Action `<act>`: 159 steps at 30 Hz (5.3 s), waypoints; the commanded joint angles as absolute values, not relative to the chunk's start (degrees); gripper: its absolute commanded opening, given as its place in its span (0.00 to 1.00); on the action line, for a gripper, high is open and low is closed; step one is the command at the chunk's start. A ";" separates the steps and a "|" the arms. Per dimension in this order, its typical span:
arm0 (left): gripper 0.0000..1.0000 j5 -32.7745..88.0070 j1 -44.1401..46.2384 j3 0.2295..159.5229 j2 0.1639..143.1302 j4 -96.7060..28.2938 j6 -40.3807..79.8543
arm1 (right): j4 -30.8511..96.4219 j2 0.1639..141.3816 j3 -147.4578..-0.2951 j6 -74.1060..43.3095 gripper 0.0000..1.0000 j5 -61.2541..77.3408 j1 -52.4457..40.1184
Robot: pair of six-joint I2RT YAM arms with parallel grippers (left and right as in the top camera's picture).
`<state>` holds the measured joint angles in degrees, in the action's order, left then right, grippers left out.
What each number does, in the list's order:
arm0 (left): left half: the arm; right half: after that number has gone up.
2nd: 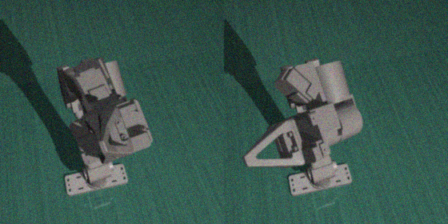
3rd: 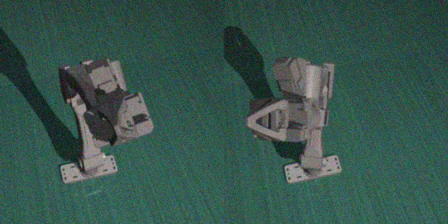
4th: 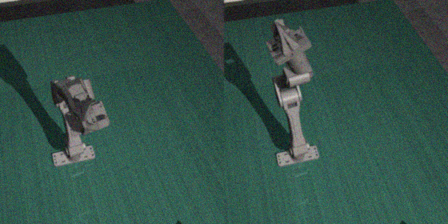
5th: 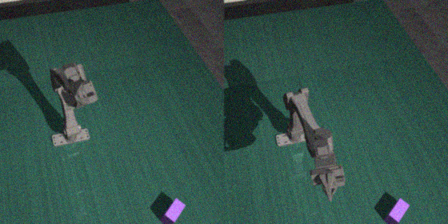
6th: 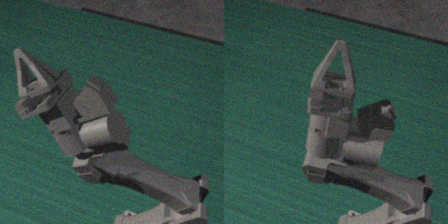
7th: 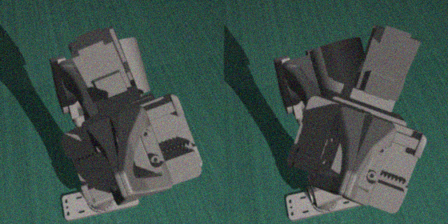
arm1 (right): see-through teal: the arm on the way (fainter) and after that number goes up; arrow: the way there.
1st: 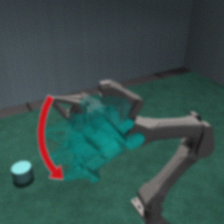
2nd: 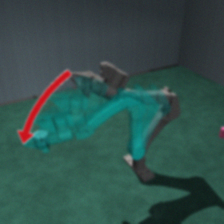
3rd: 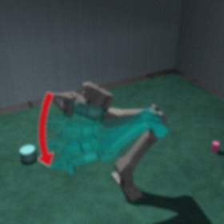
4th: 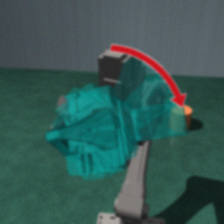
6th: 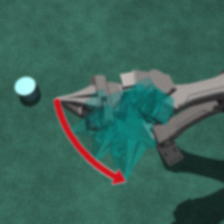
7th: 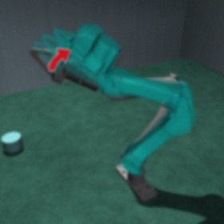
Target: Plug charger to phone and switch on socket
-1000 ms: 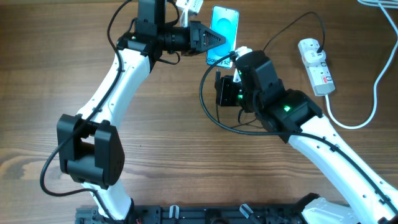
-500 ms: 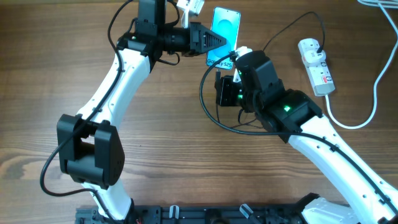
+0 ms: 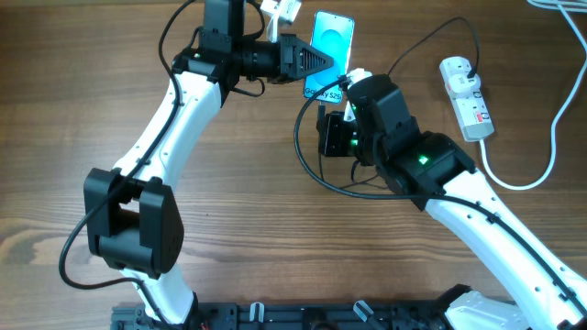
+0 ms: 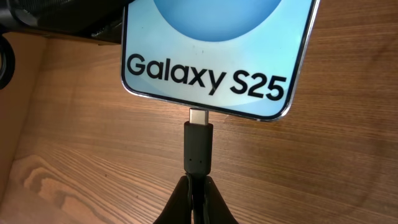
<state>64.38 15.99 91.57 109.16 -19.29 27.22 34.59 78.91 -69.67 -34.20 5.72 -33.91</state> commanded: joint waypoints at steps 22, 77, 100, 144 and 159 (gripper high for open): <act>0.04 65.30 16.25 92.68 107.61 -18.90 28.97 | 34.35 79.20 -70.17 -33.12 0.04 5.15 -33.87; 0.04 66.63 16.29 92.68 107.61 -19.55 30.24 | 33.21 79.20 -70.17 -33.43 0.04 4.27 -33.87; 0.04 66.65 16.29 92.68 107.61 -20.95 28.77 | 31.77 79.20 -70.17 -33.39 0.04 -0.19 -33.87; 0.04 70.04 16.29 92.68 107.61 -24.29 28.95 | 22.74 79.18 -70.17 -33.01 0.04 -6.39 -33.87; 0.04 70.04 16.29 92.68 107.61 -24.29 28.95 | 22.87 79.18 -70.17 -33.04 0.07 -6.02 -33.87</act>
<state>62.61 14.81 93.03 109.16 -22.46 30.06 26.98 78.91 -68.05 -34.22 1.76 -35.22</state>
